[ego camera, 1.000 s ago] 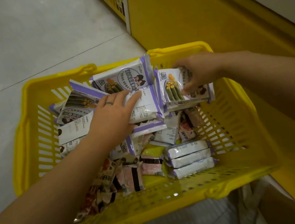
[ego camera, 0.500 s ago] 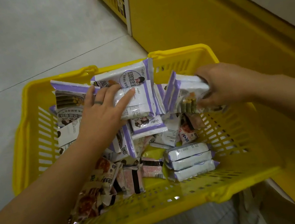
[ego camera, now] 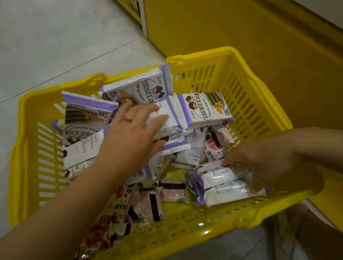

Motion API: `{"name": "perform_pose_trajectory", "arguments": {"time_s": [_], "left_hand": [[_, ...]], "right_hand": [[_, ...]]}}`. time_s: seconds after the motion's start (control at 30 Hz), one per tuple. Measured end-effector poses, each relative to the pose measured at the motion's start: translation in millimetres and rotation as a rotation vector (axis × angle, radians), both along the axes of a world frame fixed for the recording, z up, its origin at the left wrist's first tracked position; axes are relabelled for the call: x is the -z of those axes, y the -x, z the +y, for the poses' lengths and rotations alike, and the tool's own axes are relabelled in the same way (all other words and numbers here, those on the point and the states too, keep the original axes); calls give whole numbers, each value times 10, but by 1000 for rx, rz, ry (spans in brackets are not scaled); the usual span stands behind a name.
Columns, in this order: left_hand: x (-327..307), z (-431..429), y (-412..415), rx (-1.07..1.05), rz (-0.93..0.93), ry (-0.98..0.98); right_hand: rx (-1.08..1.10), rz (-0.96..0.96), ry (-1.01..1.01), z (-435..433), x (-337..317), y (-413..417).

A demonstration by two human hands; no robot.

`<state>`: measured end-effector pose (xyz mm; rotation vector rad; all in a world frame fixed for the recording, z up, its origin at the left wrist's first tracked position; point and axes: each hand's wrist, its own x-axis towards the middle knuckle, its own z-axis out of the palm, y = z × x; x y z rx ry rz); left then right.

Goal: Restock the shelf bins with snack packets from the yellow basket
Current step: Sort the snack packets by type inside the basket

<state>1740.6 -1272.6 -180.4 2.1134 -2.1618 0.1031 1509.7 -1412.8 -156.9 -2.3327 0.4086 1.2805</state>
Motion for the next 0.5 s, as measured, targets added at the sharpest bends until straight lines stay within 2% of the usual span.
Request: {"name": "perform_pose_trajectory", "arguments": {"time_s": [0.03,0.1,0.2,0.27,0.4,0.5], "left_hand": [[2,0,99,63,99,41],[33,4,327,158,296,-67],[212,-3,617,103,583,-535],[337,-15,727,73,723,-752],[454,-36,804,50,761,-805],[444,-27,794,38,832,-801]], "right_hand": [[12,-9,4,-12,11,-10],[46,-27,17,-21,57,-38],[33,-34,33,-32,133,-74],[66,-22,30,-40,166,-73],[191,4,-60,-19,184,-32],[185,-4,-82,0,153,-10]]}}
